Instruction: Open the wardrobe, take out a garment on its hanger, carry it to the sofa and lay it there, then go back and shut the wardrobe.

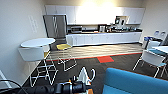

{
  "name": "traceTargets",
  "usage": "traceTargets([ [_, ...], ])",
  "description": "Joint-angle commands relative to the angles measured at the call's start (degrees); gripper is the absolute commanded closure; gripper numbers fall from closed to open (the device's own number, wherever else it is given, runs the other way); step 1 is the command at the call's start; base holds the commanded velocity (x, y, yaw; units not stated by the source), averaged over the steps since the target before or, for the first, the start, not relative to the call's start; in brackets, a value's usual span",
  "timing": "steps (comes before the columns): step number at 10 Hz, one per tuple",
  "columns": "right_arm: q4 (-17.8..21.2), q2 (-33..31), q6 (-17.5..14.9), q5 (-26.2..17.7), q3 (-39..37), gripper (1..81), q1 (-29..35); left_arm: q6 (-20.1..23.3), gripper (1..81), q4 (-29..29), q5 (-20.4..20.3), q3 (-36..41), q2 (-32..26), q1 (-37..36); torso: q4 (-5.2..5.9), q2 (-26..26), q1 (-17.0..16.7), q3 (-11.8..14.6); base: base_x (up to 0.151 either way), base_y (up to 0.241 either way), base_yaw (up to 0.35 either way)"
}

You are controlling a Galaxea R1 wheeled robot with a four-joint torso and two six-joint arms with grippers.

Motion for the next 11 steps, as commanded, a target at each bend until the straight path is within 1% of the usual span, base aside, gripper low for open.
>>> traceTargets([
  [1,0.2,0.7,-0.2,-3.2,0.3,1.0,2.2,1.1,81.1,2.3,-1.9,2.9,-0.1,-8.5,0.0,0.0,0.0,0.0,0.0,0.0,-0.301],
  [6,0.3,0.7,-0.2,-3.1,0.3,1.0,2.1,1.1,81.1,2.3,-1.8,3.0,0.5,-8.0,0.0,0.0,0.0,0.0,0.0,0.0,-0.303],
  [7,0.2,0.7,-0.2,-3.1,0.3,1.0,2.1,1.1,81.1,2.7,-0.8,3.1,0.7,-7.7,0.0,0.0,0.0,0.0,0.0,0.0,-0.304],
  [11,0.2,0.7,-0.2,-3.2,0.3,1.0,2.3,1.0,81.1,2.9,-0.7,3.1,0.5,-7.4,0.0,0.0,0.0,0.0,0.0,0.0,-0.304],
])
